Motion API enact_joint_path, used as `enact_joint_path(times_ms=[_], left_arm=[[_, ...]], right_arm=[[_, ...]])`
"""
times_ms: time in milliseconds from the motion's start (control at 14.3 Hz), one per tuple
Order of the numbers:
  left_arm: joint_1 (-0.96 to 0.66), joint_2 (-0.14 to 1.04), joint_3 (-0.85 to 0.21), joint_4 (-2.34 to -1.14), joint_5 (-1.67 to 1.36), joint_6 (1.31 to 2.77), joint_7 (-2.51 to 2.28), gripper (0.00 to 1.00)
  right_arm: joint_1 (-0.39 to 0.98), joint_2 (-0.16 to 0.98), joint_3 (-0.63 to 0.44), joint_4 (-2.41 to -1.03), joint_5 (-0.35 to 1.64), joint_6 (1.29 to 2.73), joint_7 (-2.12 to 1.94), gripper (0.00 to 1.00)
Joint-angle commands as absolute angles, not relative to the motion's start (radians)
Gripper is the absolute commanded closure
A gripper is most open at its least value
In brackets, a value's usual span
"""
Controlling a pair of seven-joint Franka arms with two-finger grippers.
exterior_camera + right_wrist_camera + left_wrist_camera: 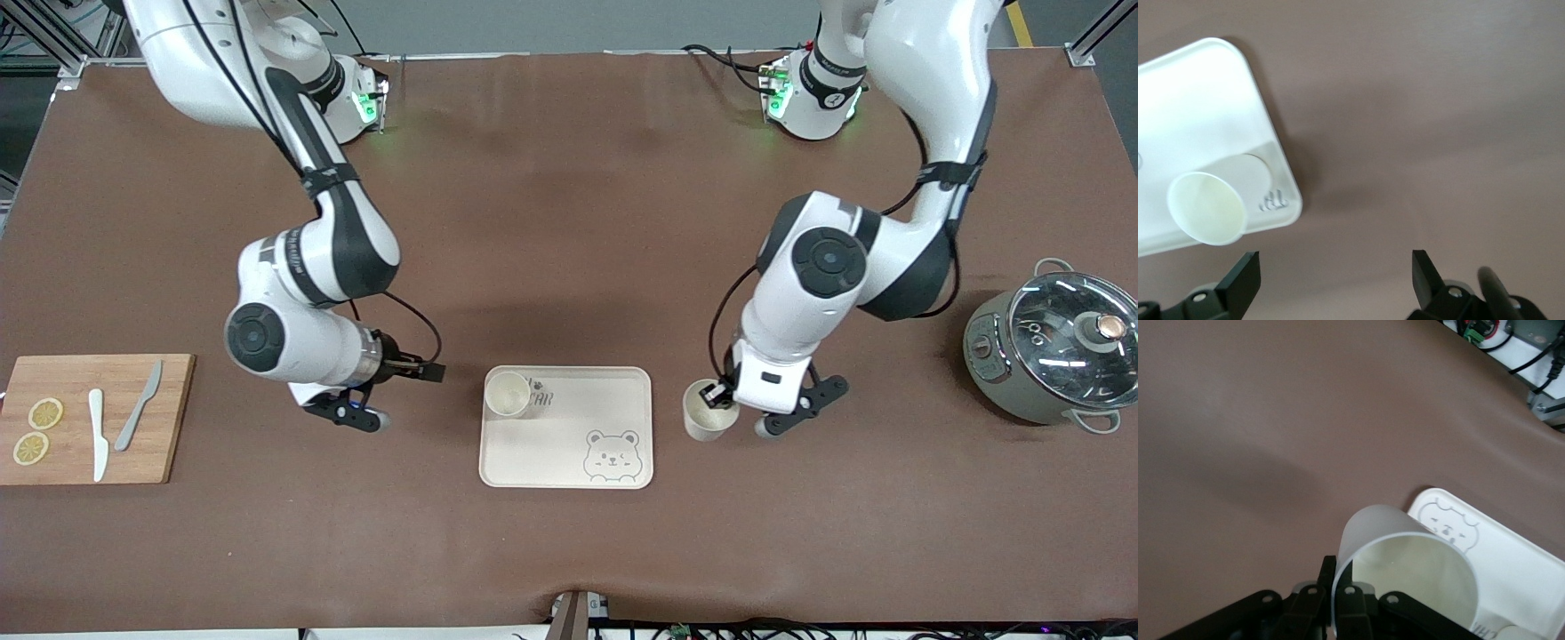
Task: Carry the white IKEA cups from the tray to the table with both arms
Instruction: 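Lift the cup with the left gripper while the right gripper grasps the other cup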
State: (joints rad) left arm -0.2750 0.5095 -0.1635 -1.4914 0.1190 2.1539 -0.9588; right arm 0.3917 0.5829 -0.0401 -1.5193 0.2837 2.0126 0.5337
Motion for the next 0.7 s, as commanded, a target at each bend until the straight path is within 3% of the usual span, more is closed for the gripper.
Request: enact_joint_path(times_ms=[0, 280, 560, 630], left_arm=[[-0.238, 0.465, -0.172, -1.52, 0.127, 2.082, -0.876, 1.0], [-0.163, 0.433, -0.172, -1.545, 0.126, 1.985, -0.746, 1.0], [-0.051, 0.391, -0.172, -1.652, 0.127, 1.985, -0.574, 1.0], [-0.023, 0.39, -0.172, -1.673, 0.127, 1.99, -0.534, 1.0]], right_arm=[[0.445, 0.62, -0.049, -1.522, 0.302, 2.077, 0.603, 0.0], [0.482, 0.646, -0.049, -1.52, 0.299, 2.152, 0.638, 0.0], [0.508, 0.698, -0.049, -1.516, 0.298, 2.267, 0.709, 0.0], [0.509, 0.709, -0.049, -1.514, 0.296, 2.269, 0.721, 0.04]])
